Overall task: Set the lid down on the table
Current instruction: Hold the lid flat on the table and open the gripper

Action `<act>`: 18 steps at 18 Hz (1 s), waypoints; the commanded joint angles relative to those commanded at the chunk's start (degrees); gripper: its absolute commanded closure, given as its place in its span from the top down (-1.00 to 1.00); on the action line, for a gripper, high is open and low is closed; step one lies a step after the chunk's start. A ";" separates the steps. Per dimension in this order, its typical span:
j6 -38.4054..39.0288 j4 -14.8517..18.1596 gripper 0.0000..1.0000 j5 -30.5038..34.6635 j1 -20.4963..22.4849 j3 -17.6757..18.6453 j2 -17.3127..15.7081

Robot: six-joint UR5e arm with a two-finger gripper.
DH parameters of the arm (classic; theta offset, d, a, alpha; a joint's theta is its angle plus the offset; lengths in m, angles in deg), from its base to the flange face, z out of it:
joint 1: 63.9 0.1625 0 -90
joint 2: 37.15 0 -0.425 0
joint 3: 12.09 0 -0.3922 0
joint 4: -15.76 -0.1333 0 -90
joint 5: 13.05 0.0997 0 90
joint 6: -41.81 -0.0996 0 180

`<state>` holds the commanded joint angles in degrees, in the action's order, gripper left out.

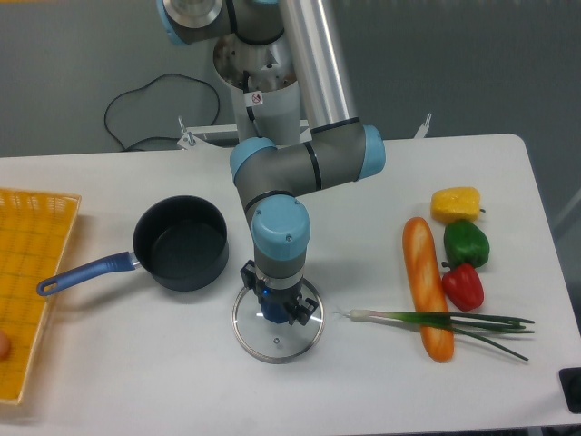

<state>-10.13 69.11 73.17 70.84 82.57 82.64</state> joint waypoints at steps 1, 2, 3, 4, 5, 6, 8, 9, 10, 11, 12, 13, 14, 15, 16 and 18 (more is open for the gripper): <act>0.00 0.00 -0.10 0.00 0.09 0.00 0.00; 0.00 0.00 -0.10 0.00 0.00 0.00 0.00; 0.00 0.00 -0.10 0.00 0.00 0.00 0.00; 0.00 0.00 -0.10 0.00 0.00 0.00 0.00; 0.00 0.00 -0.09 0.00 0.00 0.00 0.00; 0.00 0.00 -0.09 0.00 0.09 0.00 0.00; 0.00 0.00 -0.09 0.00 0.00 0.00 0.09; 0.00 0.00 -0.09 0.00 0.00 0.00 0.09; 0.00 0.00 -0.09 0.00 0.00 0.00 0.09; 0.00 0.00 -0.09 0.00 0.00 0.00 0.09; 0.00 -0.09 -0.09 0.00 0.00 -0.09 0.17; 0.00 -0.09 -0.08 0.00 0.00 -0.09 0.26; 0.00 -0.09 -0.08 0.00 0.00 -0.09 0.26; 0.00 -0.09 -0.08 0.00 0.00 -0.09 0.35; 0.00 -0.09 -0.04 0.00 0.00 -0.09 0.35; 0.00 -0.09 0.03 0.00 0.00 -0.17 0.26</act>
<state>-10.13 69.02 73.17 70.84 82.39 82.91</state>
